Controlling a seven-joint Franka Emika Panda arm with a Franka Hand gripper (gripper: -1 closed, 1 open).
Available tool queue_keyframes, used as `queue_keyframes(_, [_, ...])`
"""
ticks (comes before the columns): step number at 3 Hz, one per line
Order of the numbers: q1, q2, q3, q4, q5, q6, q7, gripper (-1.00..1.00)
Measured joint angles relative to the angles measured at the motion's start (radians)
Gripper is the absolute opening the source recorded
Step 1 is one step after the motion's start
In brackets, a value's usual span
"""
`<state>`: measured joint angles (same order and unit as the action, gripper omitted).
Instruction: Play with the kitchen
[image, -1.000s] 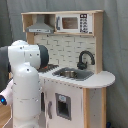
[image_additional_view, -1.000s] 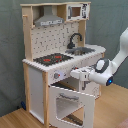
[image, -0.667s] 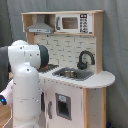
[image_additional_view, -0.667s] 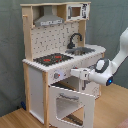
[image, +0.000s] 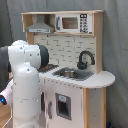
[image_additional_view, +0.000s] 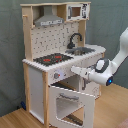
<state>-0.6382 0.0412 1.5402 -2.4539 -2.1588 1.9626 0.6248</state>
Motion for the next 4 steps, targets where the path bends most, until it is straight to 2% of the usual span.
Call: queue_keyframes(4, [0.0,0.0,0.0,0.0,0.0,0.0,0.434,-1.0])
